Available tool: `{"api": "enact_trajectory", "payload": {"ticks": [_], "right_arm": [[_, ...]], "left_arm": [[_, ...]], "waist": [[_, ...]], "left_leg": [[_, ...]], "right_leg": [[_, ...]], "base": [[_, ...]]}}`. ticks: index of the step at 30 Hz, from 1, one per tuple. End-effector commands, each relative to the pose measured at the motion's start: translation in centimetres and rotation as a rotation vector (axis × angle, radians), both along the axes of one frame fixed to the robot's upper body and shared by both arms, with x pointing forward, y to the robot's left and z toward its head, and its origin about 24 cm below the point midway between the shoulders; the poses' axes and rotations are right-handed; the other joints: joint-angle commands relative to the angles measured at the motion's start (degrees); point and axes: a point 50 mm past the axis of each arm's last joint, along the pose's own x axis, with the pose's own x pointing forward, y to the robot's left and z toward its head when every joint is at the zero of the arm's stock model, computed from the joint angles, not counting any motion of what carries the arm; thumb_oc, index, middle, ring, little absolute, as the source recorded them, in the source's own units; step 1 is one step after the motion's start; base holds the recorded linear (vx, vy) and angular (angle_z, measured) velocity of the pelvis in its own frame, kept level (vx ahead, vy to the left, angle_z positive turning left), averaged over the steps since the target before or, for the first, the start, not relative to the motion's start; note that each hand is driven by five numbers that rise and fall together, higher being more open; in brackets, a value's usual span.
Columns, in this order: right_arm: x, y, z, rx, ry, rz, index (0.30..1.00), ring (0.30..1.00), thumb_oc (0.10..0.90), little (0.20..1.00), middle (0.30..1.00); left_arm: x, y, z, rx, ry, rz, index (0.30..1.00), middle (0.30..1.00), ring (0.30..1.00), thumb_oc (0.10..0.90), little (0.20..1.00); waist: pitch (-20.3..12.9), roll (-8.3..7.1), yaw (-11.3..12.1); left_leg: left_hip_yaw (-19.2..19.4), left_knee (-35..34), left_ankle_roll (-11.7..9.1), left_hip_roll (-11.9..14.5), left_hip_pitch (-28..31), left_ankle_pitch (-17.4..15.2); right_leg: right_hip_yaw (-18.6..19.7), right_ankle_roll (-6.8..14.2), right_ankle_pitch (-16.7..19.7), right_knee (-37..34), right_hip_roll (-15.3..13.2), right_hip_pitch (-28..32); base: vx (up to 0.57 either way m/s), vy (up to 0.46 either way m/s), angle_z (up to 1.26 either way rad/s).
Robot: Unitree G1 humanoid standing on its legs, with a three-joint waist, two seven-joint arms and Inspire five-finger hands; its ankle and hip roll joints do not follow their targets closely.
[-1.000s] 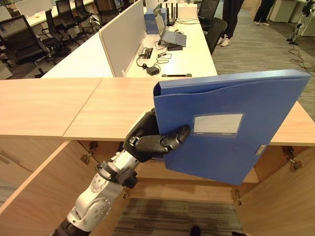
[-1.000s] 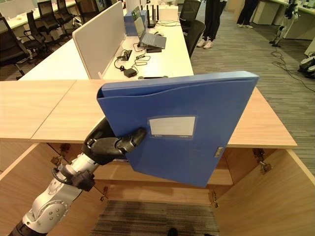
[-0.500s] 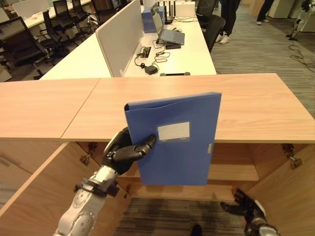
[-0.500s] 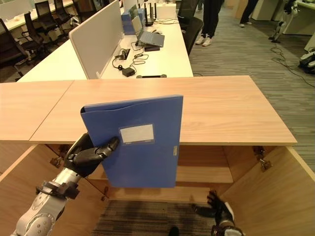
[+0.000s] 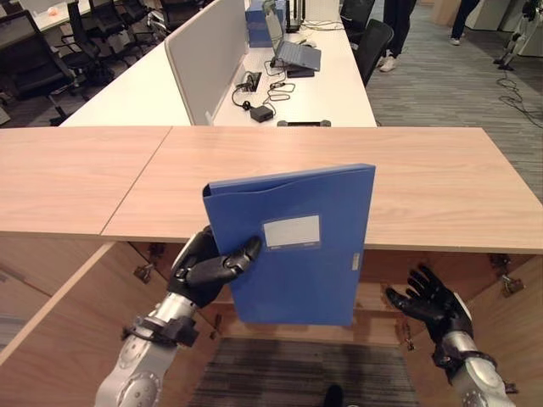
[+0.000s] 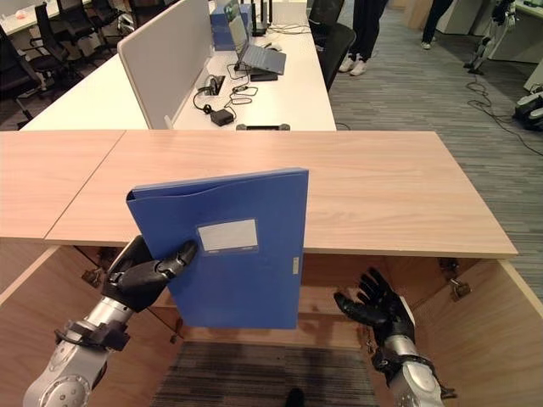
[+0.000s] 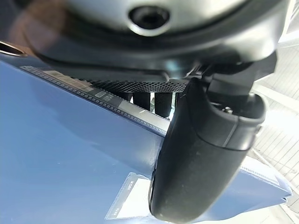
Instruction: Put the empty folder in the office cabinet
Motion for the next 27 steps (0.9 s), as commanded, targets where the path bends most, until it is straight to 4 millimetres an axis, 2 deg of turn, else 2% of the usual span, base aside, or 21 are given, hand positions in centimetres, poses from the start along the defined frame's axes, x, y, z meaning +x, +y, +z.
{"api": "enact_trajectory", "payload": {"ticks": [1,4,8,13,27], "right_arm": [[3.1,0.5,5.7,-0.003,-0.268,0.165,0.900,0.900,0.800,0.900,0.900],[3.3,2.0,7.4,0.034,-0.307,0.370,0.900,0.900,0.800,0.900,0.900],[3.3,3.6,8.3,0.113,-0.342,0.494,0.900,0.900,0.800,0.900,0.900],[3.2,4.6,9.0,0.103,-0.340,0.626,0.900,0.900,0.800,0.900,0.900],[2.6,3.9,9.6,0.060,-0.298,0.728,0.900,0.900,0.800,0.900,0.900]], "left_arm": [[1.5,2.1,4.5,0.017,-0.255,0.097,0.300,0.300,0.300,0.400,0.300],[1.6,2.0,4.6,0.047,-0.273,0.054,0.300,0.300,0.300,0.400,0.300],[1.7,1.8,5.0,0.062,-0.301,0.029,0.300,0.300,0.300,0.400,0.300],[1.8,1.8,5.5,0.083,-0.332,0.016,0.300,0.300,0.300,0.400,0.300],[1.3,2.4,6.3,0.131,-0.379,0.023,0.300,0.300,0.300,0.400,0.300]], "waist": [[-3.2,-2.26,-0.2],[-3.4,-2.41,-0.2],[-3.6,-2.46,-0.2],[-3.8,-2.58,-0.2],[-4.1,-3.09,0.1]], "left_leg": [[2.7,-0.4,-3.5,2.2,-1.6,0.5],[2.7,-0.4,-3.6,2.3,-1.7,0.6],[2.7,-0.4,-3.6,2.3,-1.7,0.7],[2.8,-0.4,-3.7,2.4,-1.8,0.8],[3.1,-0.4,-4.1,2.9,-2.0,1.0]], "right_leg": [[-0.6,6.4,-5.4,0.0,-5.0,5.4],[-0.6,6.5,-5.3,0.0,-4.9,5.2],[-0.6,6.4,-5.4,0.0,-4.8,5.2],[-0.6,6.5,-5.4,0.0,-4.7,5.1],[-0.9,6.6,-5.2,0.0,-4.5,4.7]], "base": [[0.00,0.000,0.00],[0.00,0.000,0.00],[0.00,0.000,0.00],[0.00,0.000,0.00],[0.00,0.000,0.00]]}}
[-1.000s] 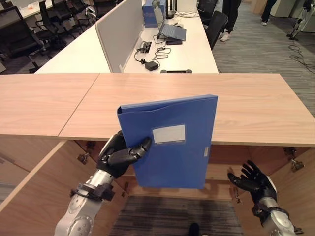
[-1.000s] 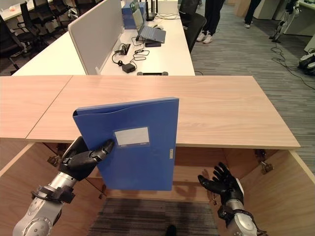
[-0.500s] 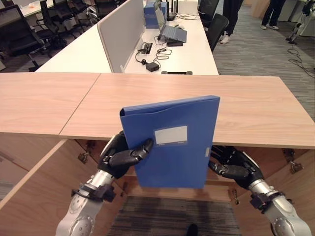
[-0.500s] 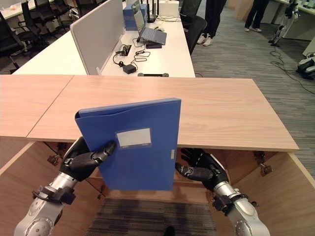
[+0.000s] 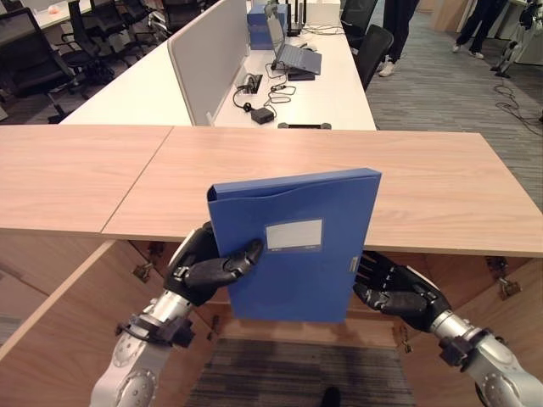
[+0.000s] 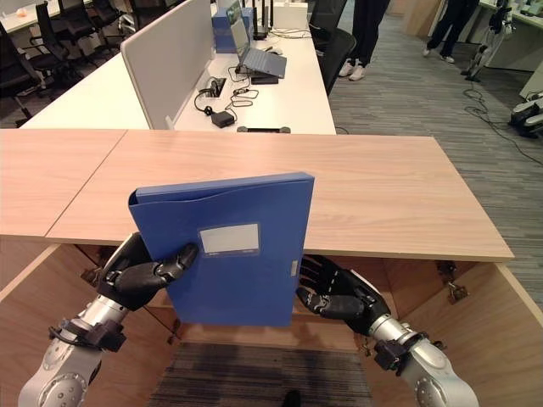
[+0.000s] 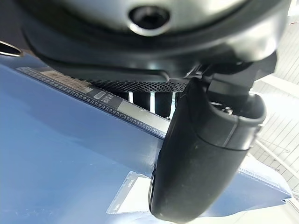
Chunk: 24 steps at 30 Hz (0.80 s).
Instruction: Put the empty folder in the office cabinet
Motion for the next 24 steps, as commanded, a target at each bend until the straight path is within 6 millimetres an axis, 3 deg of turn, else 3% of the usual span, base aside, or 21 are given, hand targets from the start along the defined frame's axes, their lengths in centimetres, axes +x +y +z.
{"api": "enact_trajectory", "payload": {"ticks": [1,6,13,17,24], "right_arm": [[1.9,1.1,5.0,0.051,-0.225,0.130,0.900,0.900,0.800,0.900,0.900],[1.7,-1.0,4.3,0.023,-0.183,0.039,0.900,0.900,0.800,0.900,0.900],[1.8,-2.0,4.2,0.039,-0.198,-0.037,0.900,0.900,0.800,0.900,0.900],[2.1,-1.6,4.6,0.059,-0.227,-0.037,0.900,0.900,0.800,0.900,0.900],[2.4,1.9,6.7,0.109,-0.331,0.112,0.900,0.900,0.800,0.900,0.900]], "left_arm": [[1.2,1.9,5.6,0.051,-0.307,0.058,0.300,0.300,0.300,0.400,0.300],[0.9,2.7,6.0,0.086,-0.318,0.080,0.300,0.300,0.300,0.400,0.300],[0.6,3.6,6.0,0.107,-0.315,0.121,0.300,0.300,0.300,0.400,0.300],[0.6,3.6,6.0,0.112,-0.318,0.133,0.300,0.300,0.300,0.400,0.300],[0.5,2.4,6.1,0.102,-0.336,0.093,0.300,0.300,0.300,0.400,0.300]], "waist": [[-3.5,-2.15,0.0],[-3.5,-2.25,0.0],[-3.6,-2.33,0.2],[-3.5,-2.38,0.3],[-3.5,-2.33,0.5]], "left_leg": [[2.9,-0.4,-4.2,2.9,-1.9,1.0],[2.9,-0.4,-4.2,2.9,-2.2,1.1],[2.7,-0.4,-4.2,2.8,-2.2,1.1],[2.7,-0.4,-4.2,2.9,-2.2,1.0],[2.7,-0.4,-4.0,2.9,-2.4,1.0]], "right_leg": [[-1.1,6.6,-5.2,-0.1,-4.5,4.9],[-1.3,6.7,-5.2,-0.1,-4.4,4.9],[-1.4,6.7,-5.2,-0.1,-4.4,4.9],[-1.4,6.7,-5.1,-0.1,-4.4,4.9],[-1.1,6.7,-4.9,-0.1,-4.5,4.6]], "base": [[-0.01,-0.003,-0.05],[-0.01,-0.002,-0.03],[0.00,0.000,0.00],[0.00,0.000,0.00],[0.00,0.000,0.00]]}}
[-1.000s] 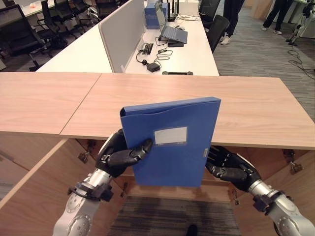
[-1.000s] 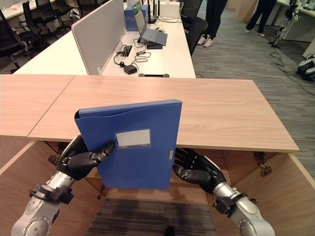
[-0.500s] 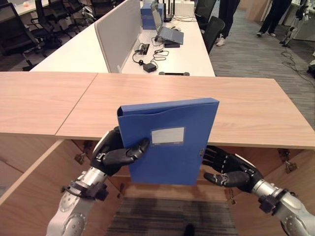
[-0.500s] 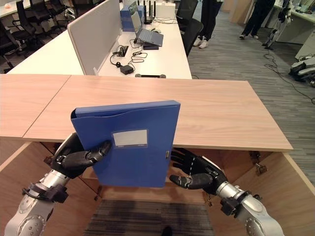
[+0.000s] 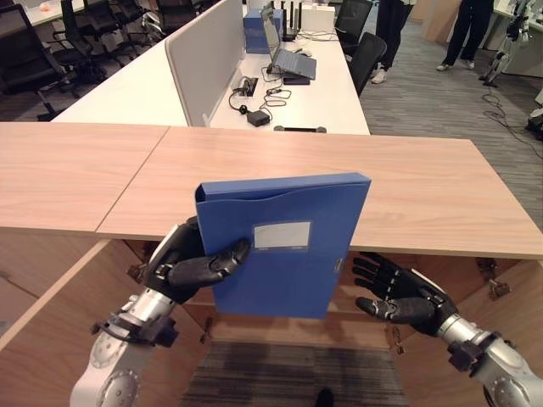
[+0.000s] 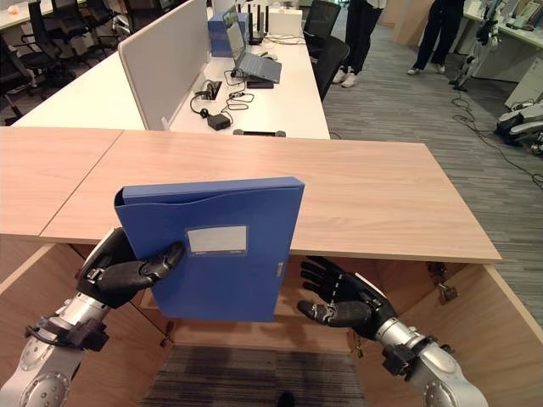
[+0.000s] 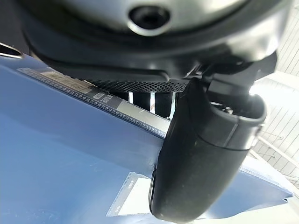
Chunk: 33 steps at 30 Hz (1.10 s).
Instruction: Put the empty folder in the office cabinet
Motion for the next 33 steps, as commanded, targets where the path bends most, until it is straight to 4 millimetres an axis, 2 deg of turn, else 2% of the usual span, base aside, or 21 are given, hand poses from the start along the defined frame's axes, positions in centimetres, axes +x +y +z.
{"api": "enact_trajectory", "payload": {"ticks": [1,21,33], "right_arm": [[2.9,2.1,5.9,0.091,-0.308,0.097,0.900,0.900,0.800,0.900,0.900],[4.8,8.3,7.0,0.205,-0.378,0.272,0.900,0.900,0.800,0.900,0.900],[6.2,11.0,7.4,0.254,-0.401,0.310,0.900,0.900,0.800,0.900,0.900]], "left_arm": [[0.8,0.2,5.1,0.013,-0.295,0.031,0.300,0.300,0.300,0.400,0.300],[2.2,-5.4,4.7,-0.094,-0.274,-0.205,0.300,0.300,0.300,0.400,0.300],[2.3,-7.8,4.3,-0.122,-0.251,-0.316,0.300,0.300,0.300,0.400,0.300]], "waist": [[-2.3,-0.61,0.5],[-2.3,-0.44,0.4],[-2.2,-0.46,0.7]], "left_leg": [[2.1,-0.4,-4.0,2.9,-1.8,1.0],[1.6,-0.4,-3.7,2.5,-1.7,0.8],[1.4,-0.4,-3.5,2.4,-1.4,0.7]], "right_leg": [[-1.5,6.9,-5.1,-0.1,-4.6,5.5],[-1.6,6.7,-5.2,-0.1,-4.8,6.0],[-1.8,6.5,-5.2,0.0,-5.0,6.4]], "base": [[0.00,0.000,0.00],[0.00,0.000,0.00],[0.00,-0.001,0.02]]}}
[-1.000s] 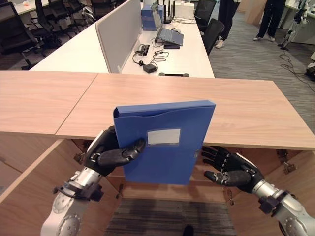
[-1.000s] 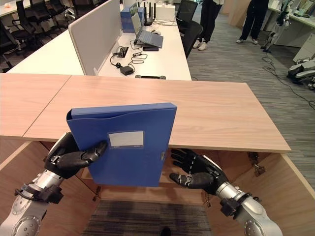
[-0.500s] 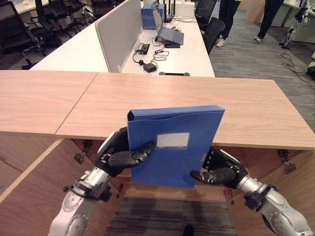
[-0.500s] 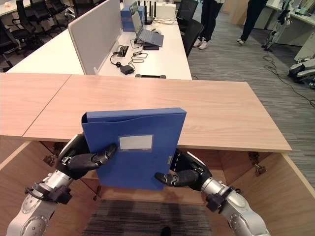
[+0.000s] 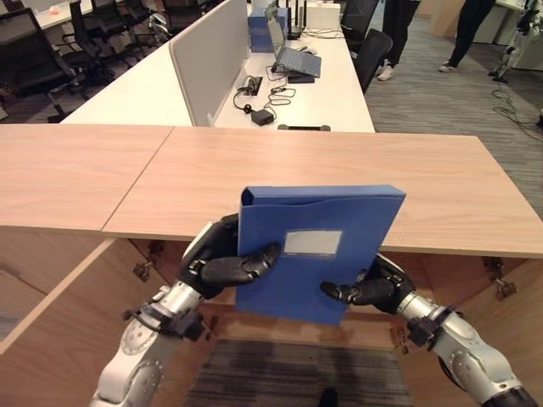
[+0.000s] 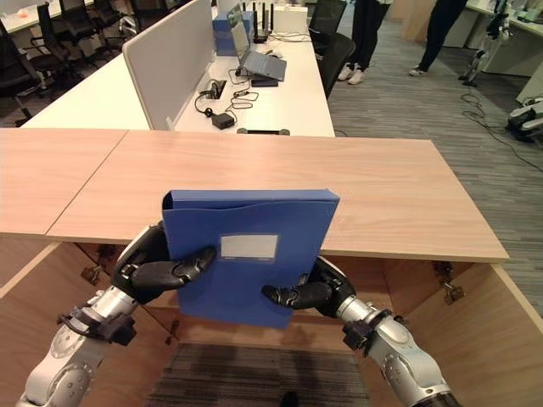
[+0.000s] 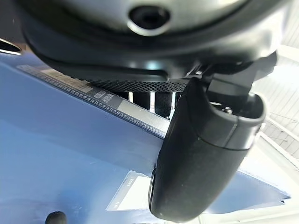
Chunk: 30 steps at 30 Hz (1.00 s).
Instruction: Put the empty folder in the office cabinet
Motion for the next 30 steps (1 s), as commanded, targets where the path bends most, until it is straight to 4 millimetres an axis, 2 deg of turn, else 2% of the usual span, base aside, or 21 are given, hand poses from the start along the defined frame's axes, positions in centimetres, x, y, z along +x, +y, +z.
{"api": "enact_trajectory", "payload": {"ticks": [1,12,13,14,15,30], "right_arm": [[2.8,5.8,7.6,0.213,-0.375,0.211,0.900,0.900,0.800,0.900,0.900],[3.3,7.6,7.9,0.276,-0.381,0.224,0.900,0.900,0.800,0.900,0.900],[3.3,7.8,7.8,0.281,-0.377,0.230,0.519,0.519,0.546,0.519,0.519],[3.3,7.8,7.8,0.281,-0.377,0.230,0.444,0.444,0.496,0.444,0.444],[3.3,7.9,7.8,0.286,-0.374,0.227,0.300,0.300,0.400,0.300,0.300],[2.7,8.3,7.3,0.289,-0.350,0.257,0.300,0.300,0.400,0.300,0.300]], "left_arm": [[0.9,-4.1,4.7,-0.156,-0.246,-0.198,0.300,0.300,0.300,0.400,0.300],[1.2,-4.8,4.5,-0.195,-0.238,-0.201,0.300,0.300,0.300,0.400,0.300],[1.2,-4.9,4.5,-0.198,-0.237,-0.202,0.300,0.300,0.300,0.400,0.300],[1.2,-4.9,4.5,-0.198,-0.237,-0.202,0.300,0.300,0.300,0.400,0.300],[1.2,-4.9,4.4,-0.203,-0.234,-0.200,0.300,0.300,0.300,0.400,0.300],[1.4,-4.5,4.3,-0.220,-0.237,-0.159,0.300,0.300,0.300,0.400,0.300]], "waist": [[-2.2,-1.63,0.6],[-2.3,-1.54,0.9],[-2.3,-1.54,1.0],[-2.3,-1.54,1.0],[-2.2,-1.49,1.0],[-2.1,-1.62,1.1]], "left_leg": [[2.3,-0.4,-3.5,2.5,-0.9,0.3],[2.3,-0.4,-3.4,2.4,-0.7,0.1],[2.3,-0.4,-3.3,2.4,-0.6,0.1],[2.3,-0.4,-3.3,2.4,-0.6,0.1],[2.3,-0.4,-3.3,2.4,-0.6,0.1],[2.4,-0.4,-3.4,2.4,-0.6,0.0]], "right_leg": [[-0.8,6.9,-5.4,0.0,-4.9,6.5],[-0.8,6.8,-5.5,0.0,-5.0,6.8],[-0.8,6.7,-5.5,0.0,-5.0,6.8],[-0.8,6.7,-5.5,0.0,-5.0,6.8],[-0.9,6.7,-5.5,0.0,-4.9,6.8],[-1.1,6.8,-5.4,0.2,-5.0,6.8]], "base": [[0.00,0.000,0.04],[0.00,0.000,0.00],[0.00,0.000,0.00],[0.00,0.000,0.00],[0.00,0.000,0.00],[0.00,0.000,0.00]]}}
